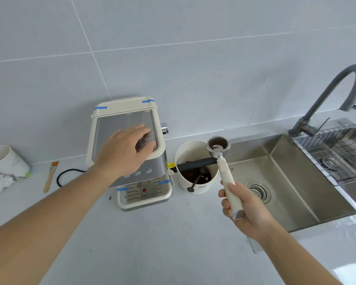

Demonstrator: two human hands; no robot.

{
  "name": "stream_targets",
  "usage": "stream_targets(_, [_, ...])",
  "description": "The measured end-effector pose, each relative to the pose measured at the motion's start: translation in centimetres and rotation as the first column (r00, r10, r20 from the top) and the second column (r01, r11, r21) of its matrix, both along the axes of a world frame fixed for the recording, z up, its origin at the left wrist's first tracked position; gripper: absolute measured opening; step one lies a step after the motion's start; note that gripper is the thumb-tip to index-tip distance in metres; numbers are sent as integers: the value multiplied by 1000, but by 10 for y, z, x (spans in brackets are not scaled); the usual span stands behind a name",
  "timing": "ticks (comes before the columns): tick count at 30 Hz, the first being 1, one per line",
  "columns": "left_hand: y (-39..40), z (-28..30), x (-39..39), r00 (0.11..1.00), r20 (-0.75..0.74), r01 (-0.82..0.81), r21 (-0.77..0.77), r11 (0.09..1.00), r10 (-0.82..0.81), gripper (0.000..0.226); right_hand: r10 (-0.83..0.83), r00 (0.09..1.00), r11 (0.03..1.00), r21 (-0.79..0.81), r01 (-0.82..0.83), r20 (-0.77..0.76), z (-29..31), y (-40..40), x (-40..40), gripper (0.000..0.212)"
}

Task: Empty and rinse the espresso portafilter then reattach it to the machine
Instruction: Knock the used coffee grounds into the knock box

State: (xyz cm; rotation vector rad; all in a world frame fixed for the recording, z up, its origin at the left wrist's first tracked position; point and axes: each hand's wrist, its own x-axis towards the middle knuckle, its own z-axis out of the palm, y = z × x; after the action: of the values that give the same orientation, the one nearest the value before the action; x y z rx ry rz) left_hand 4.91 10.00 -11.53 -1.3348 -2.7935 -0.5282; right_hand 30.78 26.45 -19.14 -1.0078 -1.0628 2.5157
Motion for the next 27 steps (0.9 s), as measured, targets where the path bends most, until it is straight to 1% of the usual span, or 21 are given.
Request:
stream_targets(4, [3, 4, 1, 1000, 24, -16, -44, 999, 17, 44, 14, 1000, 999, 43, -13, -7, 4, 13, 11, 22])
stream_targets(7, [10, 7, 8, 995, 75, -63, -38, 997, 66, 33, 50, 998, 996, 71, -48, -35, 8, 26, 20, 26])
stream_targets(10, [26, 16, 27, 972, 140, -193, 34, 981, 187, 20, 96, 994, 987, 133, -89, -47, 17, 48, 33, 27])
stream_targets(12, [47, 19, 53, 947, 202, -276, 110, 955, 250, 21, 136, 990, 974, 188, -127, -37, 22, 72, 47, 25])
stream_targets(14, [68, 20, 87, 934, 275, -289, 208, 934, 228, 25, 159, 987, 961, 232, -148, -28, 28, 92, 57, 33])
stream_targets(16, [100, 17, 125, 918, 355, -282, 278, 918, 174, 20, 159, 987, 957, 250, -146, -36, 31, 117, 70, 36])
stream_targets(19, [151, 4, 174, 844, 530, -280, 314, 907, 78, 11, 157, 987, 958, 250, -142, -41, 33, 153, 89, 29])
stream_targets(22, [198, -13, 209, 743, 670, -311, 331, 891, 11, 16, 154, 986, 963, 232, -136, -61, 34, 179, 105, 25])
stream_targets(24, [230, -22, 232, 663, 748, -345, 307, 887, -1, 21, 141, 988, 968, 218, -124, -65, 34, 198, 118, 23])
stream_targets(27, [276, -30, 265, 549, 836, -373, 247, 894, -2, 14, 112, 991, 974, 206, -93, -80, 25, 224, 135, 13])
